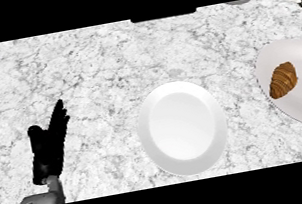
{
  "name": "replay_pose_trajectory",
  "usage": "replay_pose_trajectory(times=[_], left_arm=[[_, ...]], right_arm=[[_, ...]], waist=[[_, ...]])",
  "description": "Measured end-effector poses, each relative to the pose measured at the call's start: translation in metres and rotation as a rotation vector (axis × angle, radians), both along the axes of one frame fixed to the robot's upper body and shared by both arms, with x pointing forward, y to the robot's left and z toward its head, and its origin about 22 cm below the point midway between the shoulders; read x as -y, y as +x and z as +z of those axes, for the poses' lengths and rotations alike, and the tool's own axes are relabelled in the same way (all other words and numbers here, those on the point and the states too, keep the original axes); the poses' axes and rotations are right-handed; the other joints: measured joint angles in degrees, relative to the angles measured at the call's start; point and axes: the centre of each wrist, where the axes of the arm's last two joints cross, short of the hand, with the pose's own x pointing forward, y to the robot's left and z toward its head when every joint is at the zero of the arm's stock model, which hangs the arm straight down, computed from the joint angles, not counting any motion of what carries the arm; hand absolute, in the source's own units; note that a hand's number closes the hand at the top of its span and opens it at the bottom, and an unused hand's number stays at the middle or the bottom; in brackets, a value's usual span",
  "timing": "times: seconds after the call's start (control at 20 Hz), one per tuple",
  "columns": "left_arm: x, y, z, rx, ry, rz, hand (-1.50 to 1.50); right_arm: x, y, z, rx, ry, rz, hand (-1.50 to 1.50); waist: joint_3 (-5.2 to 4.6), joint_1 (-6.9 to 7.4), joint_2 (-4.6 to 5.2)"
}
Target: Pick the croissant from the plate and place it in the plate
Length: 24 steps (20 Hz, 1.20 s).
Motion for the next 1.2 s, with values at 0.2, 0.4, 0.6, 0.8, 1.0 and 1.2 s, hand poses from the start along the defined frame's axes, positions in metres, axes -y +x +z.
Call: replay_pose_trajectory(times=[0.2,0.4,0.6,0.8,1.0,1.2], left_arm=[[-0.002,0.001,-0.001,0.003,-0.001,-0.002,0.00],[-0.004,0.008,0.005,0.005,0.003,0.000,0.00],[-0.003,0.005,-0.002,0.005,-0.001,-0.004,0.00],[-0.001,0.005,-0.001,0.004,0.000,-0.005,0.00],[0.001,0.002,0.000,0.007,0.007,-0.006,0.00],[-0.003,0.004,0.000,0.008,0.003,-0.007,0.00]], right_arm=[[0.004,-0.009,-0.009,0.019,0.038,0.023,-1.50],[0.001,-0.011,-0.017,0.029,0.038,0.026,-1.50],[-0.007,-0.010,-0.027,0.034,0.023,0.026,-1.50],[-0.008,-0.011,-0.031,0.029,0.007,0.007,-1.50],[-0.009,-0.014,-0.036,0.013,-0.029,-0.012,-1.50],[-0.006,-0.019,-0.039,0.002,-0.044,-0.033,-1.50]], waist=[[0.02,0.26,0.07],[0.02,0.27,0.08],[0.03,0.40,0.11],[0.02,0.35,0.08],[0.03,0.49,0.12],[0.04,0.53,0.16]])
